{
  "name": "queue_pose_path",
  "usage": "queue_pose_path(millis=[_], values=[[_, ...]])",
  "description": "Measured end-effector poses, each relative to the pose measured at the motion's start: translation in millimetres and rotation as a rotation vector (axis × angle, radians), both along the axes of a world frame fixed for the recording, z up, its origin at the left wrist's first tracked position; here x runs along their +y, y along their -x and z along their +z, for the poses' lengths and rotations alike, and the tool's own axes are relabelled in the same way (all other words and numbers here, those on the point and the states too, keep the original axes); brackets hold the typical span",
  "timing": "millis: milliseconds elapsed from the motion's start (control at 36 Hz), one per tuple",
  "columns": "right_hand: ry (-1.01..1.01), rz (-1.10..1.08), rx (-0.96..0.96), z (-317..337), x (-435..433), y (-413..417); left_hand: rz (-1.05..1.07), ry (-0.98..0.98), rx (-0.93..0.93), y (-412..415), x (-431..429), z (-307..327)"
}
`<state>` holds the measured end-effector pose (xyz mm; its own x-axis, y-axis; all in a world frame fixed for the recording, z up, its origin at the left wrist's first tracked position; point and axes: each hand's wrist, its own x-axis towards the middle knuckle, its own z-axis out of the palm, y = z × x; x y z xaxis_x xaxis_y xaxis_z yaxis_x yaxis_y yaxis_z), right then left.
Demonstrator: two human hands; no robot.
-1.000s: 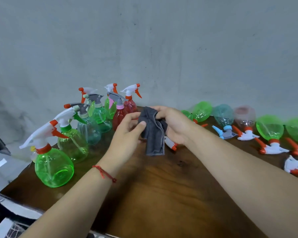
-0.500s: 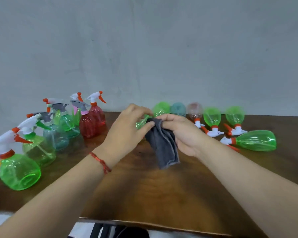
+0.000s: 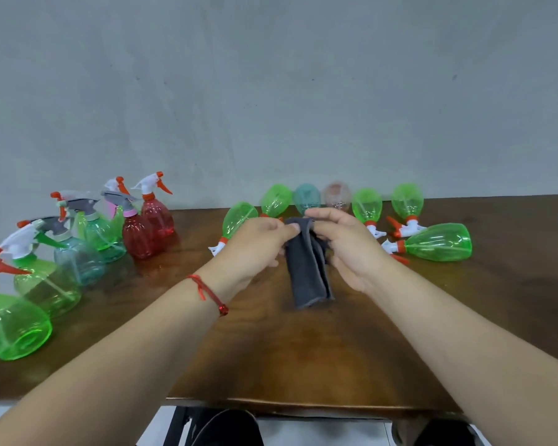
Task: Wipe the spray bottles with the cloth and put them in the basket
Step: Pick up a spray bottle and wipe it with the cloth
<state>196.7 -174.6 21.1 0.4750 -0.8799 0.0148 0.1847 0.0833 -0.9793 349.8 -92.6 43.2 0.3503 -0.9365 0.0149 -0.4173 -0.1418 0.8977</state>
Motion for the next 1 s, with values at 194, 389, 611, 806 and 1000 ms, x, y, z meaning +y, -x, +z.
queue_pose_path(millis=[194,389,611,806,1000], values=[[0.161,0.046,0.100,1,2,18,-0.003,-0.121,0.050,-7,-2,22],[0.367,0.139,0.175,-10,5,16,-0.132,-0.128,0.190,-7,-1,30],[0.513,0.135,0.271,-6,-6,27,-0.085,0.230,0.039,-6,-2,15],[0.636,0.095,0.312,-10,-12,25,-0.017,0.284,0.086,-2,-11,12],[0.593,0.078,0.176,-20,-25,17,-0.052,0.129,0.476,-2,-20,3]])
